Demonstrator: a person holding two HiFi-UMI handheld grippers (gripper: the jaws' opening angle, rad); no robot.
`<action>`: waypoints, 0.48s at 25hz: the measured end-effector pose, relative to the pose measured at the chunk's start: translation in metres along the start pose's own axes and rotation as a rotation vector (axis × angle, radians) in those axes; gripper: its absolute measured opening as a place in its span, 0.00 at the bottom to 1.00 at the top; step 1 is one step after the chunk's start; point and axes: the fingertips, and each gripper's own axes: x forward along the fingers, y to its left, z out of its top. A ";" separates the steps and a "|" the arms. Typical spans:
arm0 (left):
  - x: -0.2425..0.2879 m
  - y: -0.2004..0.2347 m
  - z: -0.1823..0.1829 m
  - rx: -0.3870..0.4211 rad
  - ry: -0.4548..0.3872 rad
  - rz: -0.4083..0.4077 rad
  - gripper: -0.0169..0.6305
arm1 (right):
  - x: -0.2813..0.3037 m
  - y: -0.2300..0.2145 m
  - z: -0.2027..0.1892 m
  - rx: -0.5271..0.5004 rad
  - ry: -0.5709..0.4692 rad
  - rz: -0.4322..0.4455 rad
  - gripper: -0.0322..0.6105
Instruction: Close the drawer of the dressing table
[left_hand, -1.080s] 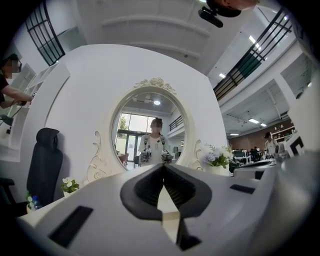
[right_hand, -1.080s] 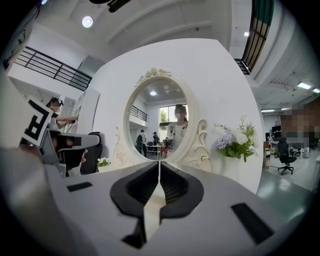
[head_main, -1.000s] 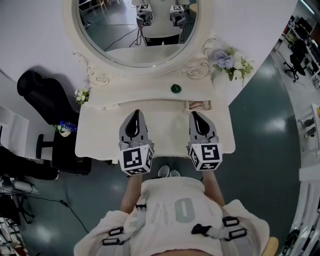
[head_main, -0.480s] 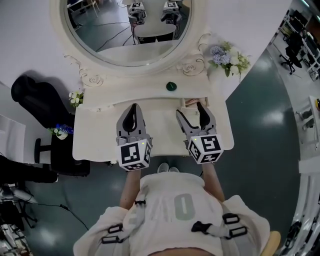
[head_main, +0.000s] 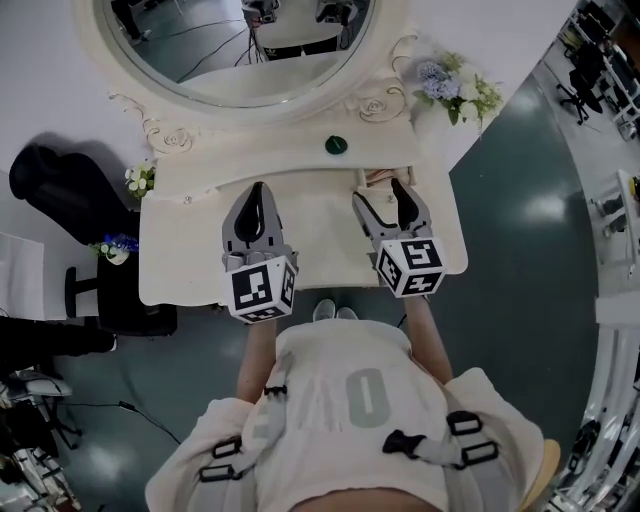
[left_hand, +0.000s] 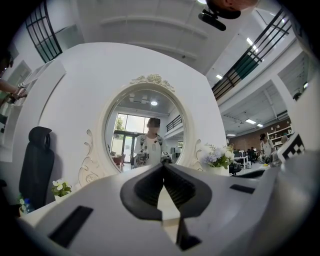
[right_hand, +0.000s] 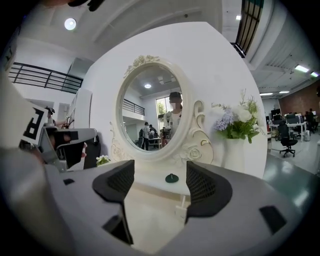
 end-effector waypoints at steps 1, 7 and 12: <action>0.001 0.001 0.000 0.000 -0.002 0.001 0.05 | 0.004 -0.005 -0.004 0.010 0.013 -0.007 0.55; -0.001 0.003 -0.005 -0.003 0.013 0.012 0.05 | 0.017 -0.046 -0.055 0.031 0.143 -0.093 0.55; 0.000 0.007 -0.010 -0.003 0.025 0.024 0.05 | 0.021 -0.080 -0.104 0.036 0.265 -0.179 0.52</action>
